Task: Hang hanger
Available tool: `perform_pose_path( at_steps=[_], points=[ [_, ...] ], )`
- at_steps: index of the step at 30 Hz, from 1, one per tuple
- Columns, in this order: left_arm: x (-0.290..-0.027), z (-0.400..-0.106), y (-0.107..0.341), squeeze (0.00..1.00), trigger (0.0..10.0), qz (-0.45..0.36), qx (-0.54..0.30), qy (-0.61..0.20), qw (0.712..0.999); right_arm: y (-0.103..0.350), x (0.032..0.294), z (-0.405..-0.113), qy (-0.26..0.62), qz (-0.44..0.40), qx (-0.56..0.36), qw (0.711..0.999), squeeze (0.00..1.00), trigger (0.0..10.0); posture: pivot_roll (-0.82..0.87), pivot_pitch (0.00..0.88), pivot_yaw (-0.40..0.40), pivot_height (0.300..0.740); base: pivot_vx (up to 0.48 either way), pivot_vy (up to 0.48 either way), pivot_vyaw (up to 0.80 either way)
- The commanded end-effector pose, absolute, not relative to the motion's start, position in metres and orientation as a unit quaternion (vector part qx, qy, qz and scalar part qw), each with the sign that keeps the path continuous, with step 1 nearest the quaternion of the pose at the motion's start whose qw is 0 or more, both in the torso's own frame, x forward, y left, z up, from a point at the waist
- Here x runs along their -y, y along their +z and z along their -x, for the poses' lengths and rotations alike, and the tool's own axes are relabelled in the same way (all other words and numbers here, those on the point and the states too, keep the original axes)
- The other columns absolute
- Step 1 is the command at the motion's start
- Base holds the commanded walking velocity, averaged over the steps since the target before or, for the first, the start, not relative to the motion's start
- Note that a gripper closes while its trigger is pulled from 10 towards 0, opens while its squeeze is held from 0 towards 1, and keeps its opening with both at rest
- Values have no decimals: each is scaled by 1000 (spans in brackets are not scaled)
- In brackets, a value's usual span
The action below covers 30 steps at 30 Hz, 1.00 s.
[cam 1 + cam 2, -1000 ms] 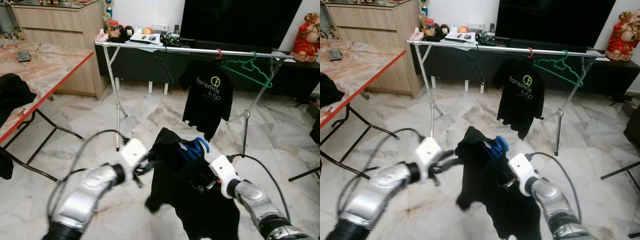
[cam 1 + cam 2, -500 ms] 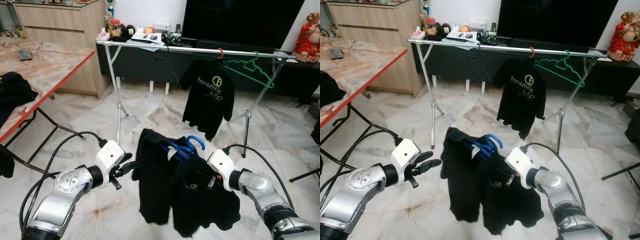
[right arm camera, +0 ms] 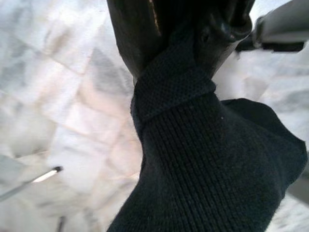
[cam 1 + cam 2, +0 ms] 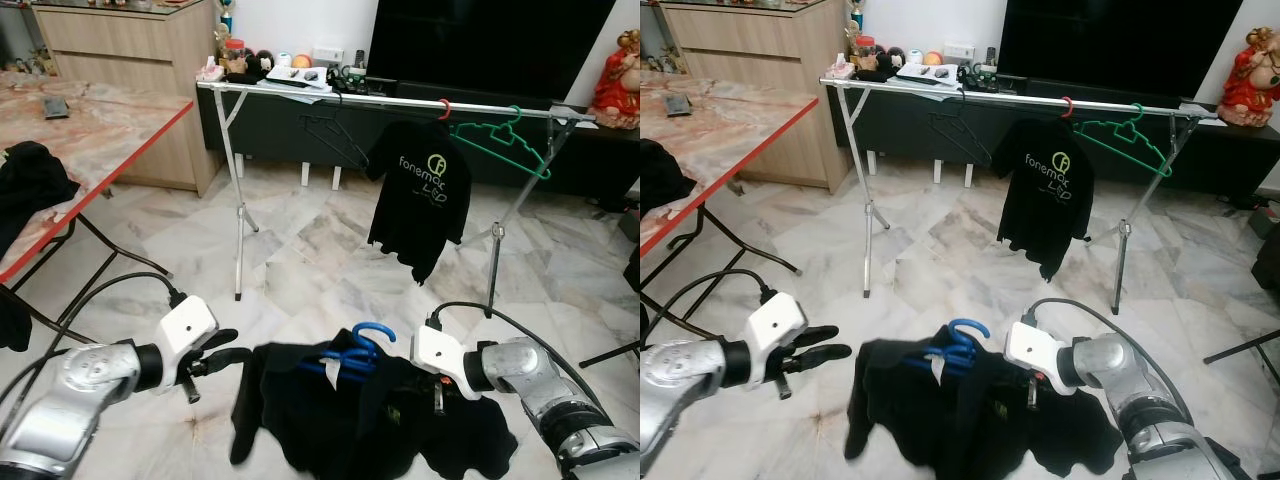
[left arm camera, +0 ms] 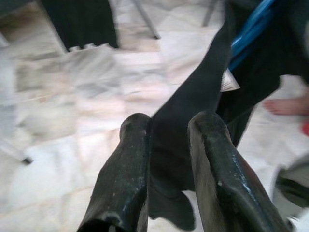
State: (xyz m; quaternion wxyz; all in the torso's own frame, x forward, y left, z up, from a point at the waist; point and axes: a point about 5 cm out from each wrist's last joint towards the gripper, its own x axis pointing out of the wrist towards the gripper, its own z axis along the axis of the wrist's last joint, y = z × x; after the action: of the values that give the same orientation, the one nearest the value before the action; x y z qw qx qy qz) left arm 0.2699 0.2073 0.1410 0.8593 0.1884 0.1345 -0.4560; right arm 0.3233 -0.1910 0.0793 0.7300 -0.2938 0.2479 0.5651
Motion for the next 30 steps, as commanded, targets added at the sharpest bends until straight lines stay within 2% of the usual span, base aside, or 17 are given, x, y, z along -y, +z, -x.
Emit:
perform_pose_path(
  at_steps=[1, 2, 3, 4, 6, 12, 20, 30],
  points=[
    [-205, -260, 146, 0, 10000, -176, -136, -501, 836, 90, 190, -328, 582, 312, -237, 712, 0, 0, 99, 0, -98, 740, 0, 0, 0],
    [-205, -259, 146, 0, 10000, -176, -138, -507, 833, 90, 190, -327, 585, 314, -239, 709, 0, 0, 99, 0, -98, 740, 0, 0, 0],
    [-205, -256, 141, 0, 10000, -184, -154, -518, 821, 89, 189, -324, 602, 317, -239, 693, 0, 0, 100, 0, -100, 740, 0, 0, 0],
    [-205, -256, 141, 0, 10000, -184, -154, -518, 821, 89, 189, -324, 602, 317, -239, 693, 0, 0, 100, 0, -100, 740, 0, 0, 0],
    [-201, -251, 130, 0, 10000, -188, -181, -540, 800, 88, 185, -322, 623, 323, -240, 671, 0, 0, 103, 0, -104, 740, 0, 0, 0],
    [-194, -253, 122, 0, 10000, -185, -192, -555, 788, 90, 178, -321, 648, 326, -232, 648, 0, 0, 104, 0, -116, 740, 0, 0, 0],
    [-189, -262, 109, 0, 10000, -186, -203, -541, 795, 97, 172, -324, 661, 333, -211, 639, 0, 0, 97, 0, -120, 740, 0, 0, 0],
    [-168, -265, 103, 0, 10000, -165, -190, -565, 786, 103, 163, -326, 670, 337, -183, 636, 0, 0, 92, 0, -120, 740, 0, 0, 0]
  ],
)
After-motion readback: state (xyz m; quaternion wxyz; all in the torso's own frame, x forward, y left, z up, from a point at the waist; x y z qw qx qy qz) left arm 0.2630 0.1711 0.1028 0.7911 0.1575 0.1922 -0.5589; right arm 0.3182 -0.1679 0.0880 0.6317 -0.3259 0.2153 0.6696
